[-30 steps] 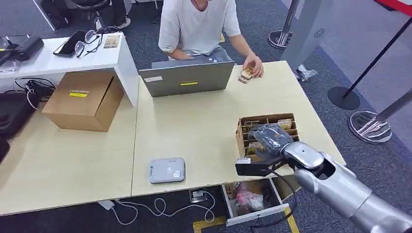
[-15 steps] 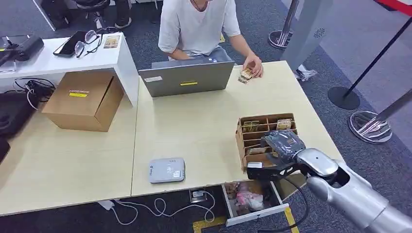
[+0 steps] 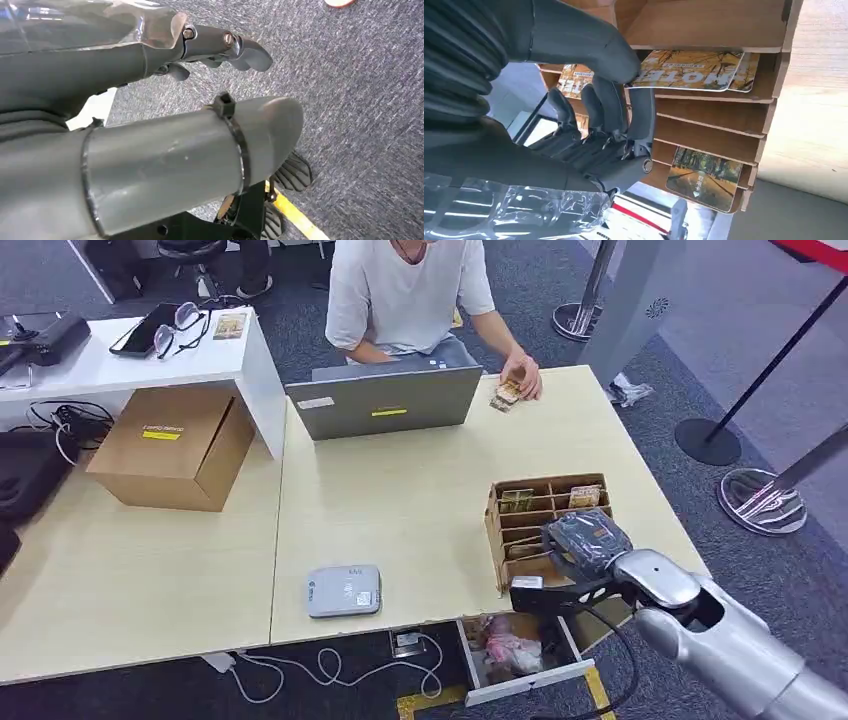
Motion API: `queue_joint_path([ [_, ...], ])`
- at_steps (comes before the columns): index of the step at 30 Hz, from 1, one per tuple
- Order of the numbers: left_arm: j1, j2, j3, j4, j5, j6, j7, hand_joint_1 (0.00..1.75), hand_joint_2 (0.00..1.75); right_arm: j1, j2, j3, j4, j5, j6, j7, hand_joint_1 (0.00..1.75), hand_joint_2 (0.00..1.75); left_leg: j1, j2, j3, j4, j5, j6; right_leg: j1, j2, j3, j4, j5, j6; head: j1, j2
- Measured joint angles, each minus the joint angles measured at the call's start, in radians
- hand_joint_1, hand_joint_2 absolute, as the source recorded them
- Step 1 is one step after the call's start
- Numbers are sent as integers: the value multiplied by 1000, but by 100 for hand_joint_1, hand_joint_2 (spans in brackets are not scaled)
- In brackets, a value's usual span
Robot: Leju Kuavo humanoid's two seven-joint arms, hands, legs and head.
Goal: Pass the card to the sensor for recognition and then transmit it.
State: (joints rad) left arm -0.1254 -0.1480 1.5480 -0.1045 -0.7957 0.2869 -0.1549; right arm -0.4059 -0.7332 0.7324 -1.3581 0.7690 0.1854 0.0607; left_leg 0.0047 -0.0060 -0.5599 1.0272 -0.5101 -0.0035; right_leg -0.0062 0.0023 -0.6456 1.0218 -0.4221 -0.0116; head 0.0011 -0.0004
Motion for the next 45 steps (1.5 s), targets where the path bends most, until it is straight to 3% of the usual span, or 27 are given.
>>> queue_joint_path([
  [7,-1,1,0,0,-3,2,16,0,0,8,2,-11,1,12,-1,-9,157,175,0,0,0,0,0,0,0,0,0,0,0,0,0,0],
  [12,-1,1,0,0,-3,2,17,0,0,10,4,-17,1,17,-2,-11,175,175,0,0,0,0,0,0,0,0,0,0,0,0,0,0],
  [45,-1,3,0,0,-1,-14,-5,0,0,-39,-3,-98,-84,41,-29,-22,175,175,0,0,0,0,0,0,0,0,0,0,0,0,0,0],
])
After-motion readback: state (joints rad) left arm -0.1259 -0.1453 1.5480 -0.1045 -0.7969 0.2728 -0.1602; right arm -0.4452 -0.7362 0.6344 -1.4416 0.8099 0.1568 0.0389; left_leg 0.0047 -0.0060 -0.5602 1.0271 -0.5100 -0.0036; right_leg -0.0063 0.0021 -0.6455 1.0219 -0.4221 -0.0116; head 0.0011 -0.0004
